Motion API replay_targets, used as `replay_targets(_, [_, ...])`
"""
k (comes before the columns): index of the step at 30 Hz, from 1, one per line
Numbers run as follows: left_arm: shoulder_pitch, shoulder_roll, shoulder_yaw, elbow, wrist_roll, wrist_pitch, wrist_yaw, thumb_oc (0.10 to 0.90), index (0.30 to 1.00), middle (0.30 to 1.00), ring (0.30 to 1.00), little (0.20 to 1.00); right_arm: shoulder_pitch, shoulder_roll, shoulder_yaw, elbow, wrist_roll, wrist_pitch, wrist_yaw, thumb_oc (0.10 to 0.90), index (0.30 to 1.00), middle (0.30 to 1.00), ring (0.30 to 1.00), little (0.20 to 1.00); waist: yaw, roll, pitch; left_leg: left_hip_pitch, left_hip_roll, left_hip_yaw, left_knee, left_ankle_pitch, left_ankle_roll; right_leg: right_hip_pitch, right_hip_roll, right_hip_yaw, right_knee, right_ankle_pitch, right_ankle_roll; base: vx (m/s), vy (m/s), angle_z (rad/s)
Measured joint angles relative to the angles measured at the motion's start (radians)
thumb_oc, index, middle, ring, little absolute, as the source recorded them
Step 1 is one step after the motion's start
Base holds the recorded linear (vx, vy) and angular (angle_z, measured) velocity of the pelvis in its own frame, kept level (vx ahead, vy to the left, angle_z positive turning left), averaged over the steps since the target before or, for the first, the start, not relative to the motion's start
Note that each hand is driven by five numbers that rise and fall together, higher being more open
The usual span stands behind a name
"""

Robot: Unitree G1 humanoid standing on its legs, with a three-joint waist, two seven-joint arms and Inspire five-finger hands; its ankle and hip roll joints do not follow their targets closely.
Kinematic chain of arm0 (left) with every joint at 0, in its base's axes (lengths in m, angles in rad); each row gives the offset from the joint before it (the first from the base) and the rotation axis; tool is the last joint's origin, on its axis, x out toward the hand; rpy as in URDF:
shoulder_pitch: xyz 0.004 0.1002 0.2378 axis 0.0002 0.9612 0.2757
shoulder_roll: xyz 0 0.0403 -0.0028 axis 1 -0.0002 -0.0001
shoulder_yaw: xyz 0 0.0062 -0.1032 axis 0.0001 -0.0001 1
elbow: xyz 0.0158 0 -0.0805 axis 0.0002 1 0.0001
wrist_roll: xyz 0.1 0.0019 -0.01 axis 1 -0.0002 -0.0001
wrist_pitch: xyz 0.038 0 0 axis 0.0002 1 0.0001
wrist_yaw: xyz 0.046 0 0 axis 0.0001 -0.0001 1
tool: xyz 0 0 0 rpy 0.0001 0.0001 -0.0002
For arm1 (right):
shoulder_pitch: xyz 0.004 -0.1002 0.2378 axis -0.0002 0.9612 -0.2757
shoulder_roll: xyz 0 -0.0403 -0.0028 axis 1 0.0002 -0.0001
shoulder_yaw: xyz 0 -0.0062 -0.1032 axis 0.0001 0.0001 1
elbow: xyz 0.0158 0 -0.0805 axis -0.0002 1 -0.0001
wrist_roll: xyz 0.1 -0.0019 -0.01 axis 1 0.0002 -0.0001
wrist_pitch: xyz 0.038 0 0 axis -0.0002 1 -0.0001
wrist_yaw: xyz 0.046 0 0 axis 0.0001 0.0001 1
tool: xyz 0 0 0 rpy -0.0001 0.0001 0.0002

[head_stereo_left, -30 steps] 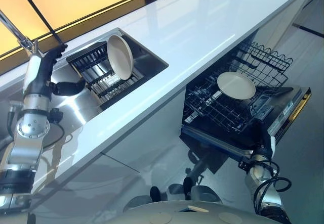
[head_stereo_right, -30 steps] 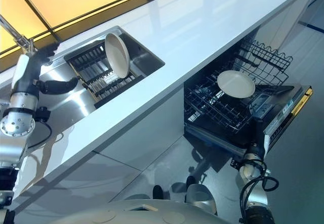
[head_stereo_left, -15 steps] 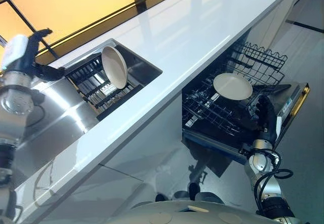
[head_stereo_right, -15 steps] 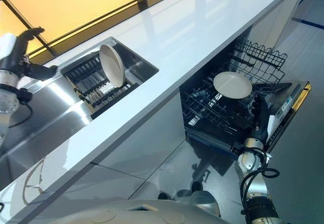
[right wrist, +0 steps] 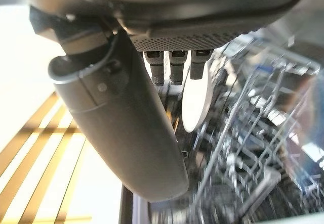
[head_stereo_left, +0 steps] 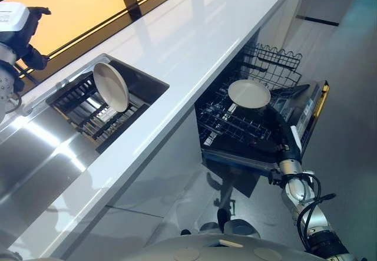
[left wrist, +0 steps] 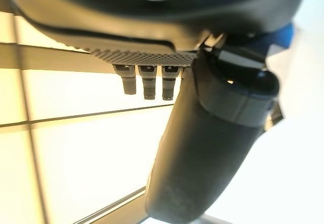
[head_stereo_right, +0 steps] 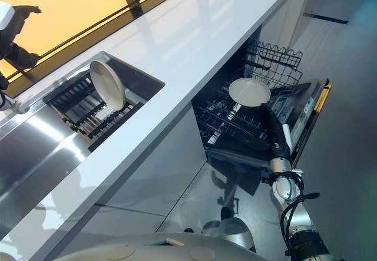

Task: Pick up plates and place into dishwasher.

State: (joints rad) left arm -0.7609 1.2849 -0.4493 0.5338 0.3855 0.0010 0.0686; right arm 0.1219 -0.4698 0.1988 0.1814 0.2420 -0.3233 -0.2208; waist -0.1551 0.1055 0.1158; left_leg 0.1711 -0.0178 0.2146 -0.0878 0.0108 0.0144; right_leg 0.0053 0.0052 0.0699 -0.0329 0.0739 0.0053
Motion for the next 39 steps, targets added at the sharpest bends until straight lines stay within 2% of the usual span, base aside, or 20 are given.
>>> replay_targets(4, [-0.117,0.0,-0.135,0.043,0.055,-0.008,-0.014,0.8,0.9,0.9,0.9,0.9,-0.001,-0.031,0.051,-0.027,-0.012,0.017,0.064,0.8,0.9,0.9,0.9,0.9,-0.016,0.0,0.0,-0.004,-0.001,0.007,0.0,-0.003,0.005,-0.011,-0.003,0.013,0.002,0.005,0.006,0.04,0.118,-0.14])
replay_targets(8, [-0.228,0.001,-0.269,0.075,0.122,-0.011,-0.057,0.8,0.9,0.9,0.9,0.9,0.008,-0.05,0.095,-0.029,-0.014,0.07,0.101,0.8,0.9,0.9,0.9,0.9,-0.027,0.001,0.0,-0.005,-0.014,0.01,0.0,-0.009,0.013,-0.026,-0.004,0.036,0.012,0.011,0.012,0.02,0.129,-0.15])
replay_targets(12, [-0.283,0.001,-0.347,0.093,0.167,-0.012,-0.096,0.8,0.9,0.9,0.9,0.9,0.018,-0.077,0.13,-0.03,-0.018,0.075,0.125,0.8,0.9,0.9,0.9,0.9,-0.042,0.0,0.002,-0.012,-0.022,0.031,0.0,-0.016,0.023,-0.057,-0.008,0.058,0.038,0.011,0.019,0.04,0.113,-0.25])
replay_targets(16, [-0.284,-0.001,-0.375,0.116,0.212,-0.021,-0.16,0.8,0.9,0.9,0.9,0.9,0.031,-0.084,0.13,-0.03,-0.018,0.08,0.139,0.8,0.9,0.9,0.9,0.9,-0.053,0.0,0.01,-0.013,-0.036,0.053,0.0,-0.024,0.036,-0.09,-0.019,0.055,0.068,0.009,0.028,0.04,0.1,-0.31])
replay_targets(18, [-0.284,-0.006,-0.385,0.127,0.238,-0.029,-0.192,0.8,0.9,0.9,0.9,0.9,0.033,-0.097,0.129,-0.03,-0.018,0.08,0.138,0.8,0.9,0.9,0.9,0.9,-0.071,-0.001,0.027,-0.013,-0.043,0.055,0.0,-0.024,0.04,-0.096,-0.028,0.053,0.074,0.01,0.034,0.05,0.09,-0.1])
replay_targets(25, [-0.282,-0.026,-0.389,0.154,0.246,-0.05,-0.273,0.8,0.9,0.9,0.9,0.9,0.048,-0.106,0.128,-0.03,-0.018,0.081,0.105,0.8,0.9,0.9,0.9,0.9,-0.091,-0.011,0.076,-0.025,-0.055,0.07,0.0,-0.021,0.051,-0.121,-0.031,0.058,0.092,0.013,0.044,0.05,0.069,-0.06])
replay_targets(39, [-0.265,-0.114,-0.389,0.21,0.245,-0.048,-0.381,0.8,0.9,0.9,0.9,0.9,0.064,-0.104,0.083,-0.03,-0.018,0.081,0.056,0.8,0.9,0.9,0.9,0.9,-0.101,-0.024,0.119,-0.034,-0.059,0.077,0.0,-0.022,0.057,-0.139,-0.04,0.048,0.106,0.013,0.044,0.0,0.012,-0.01])
